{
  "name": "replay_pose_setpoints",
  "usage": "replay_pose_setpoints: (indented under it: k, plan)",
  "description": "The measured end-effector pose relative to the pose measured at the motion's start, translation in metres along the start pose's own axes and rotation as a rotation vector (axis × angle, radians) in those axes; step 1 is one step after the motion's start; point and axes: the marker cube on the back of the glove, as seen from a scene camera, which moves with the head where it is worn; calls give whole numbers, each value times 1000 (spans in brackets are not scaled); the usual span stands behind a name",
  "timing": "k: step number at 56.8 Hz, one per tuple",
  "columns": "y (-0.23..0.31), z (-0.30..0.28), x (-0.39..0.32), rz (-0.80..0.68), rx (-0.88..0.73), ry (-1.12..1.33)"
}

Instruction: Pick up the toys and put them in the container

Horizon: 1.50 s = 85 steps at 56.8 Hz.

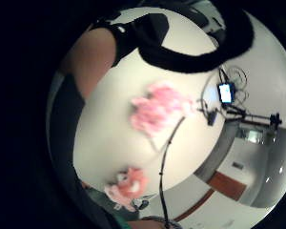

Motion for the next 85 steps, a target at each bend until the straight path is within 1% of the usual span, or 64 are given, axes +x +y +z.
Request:
replay_pose_setpoints:
  k: [5,10,24,32,37,41,45,54,59,72,85]
  plan:
    - [7,-2,51,104,10,-52]
    - [8,-1,79,165,22,-103]
    - [-3,31,84,145,-10,-131]
    - [-13,71,81,186,-93,-140]
    - [-20,116,81,248,-203,-131]
    - [-17,153,72,233,-269,-139]
    - [-15,166,67,224,-228,-162]
    - [-21,162,70,215,-235,-113]
    - [-24,162,69,209,-205,-85]
    - [-35,158,81,222,27,-61]
    - [-39,156,80,234,30,-43]
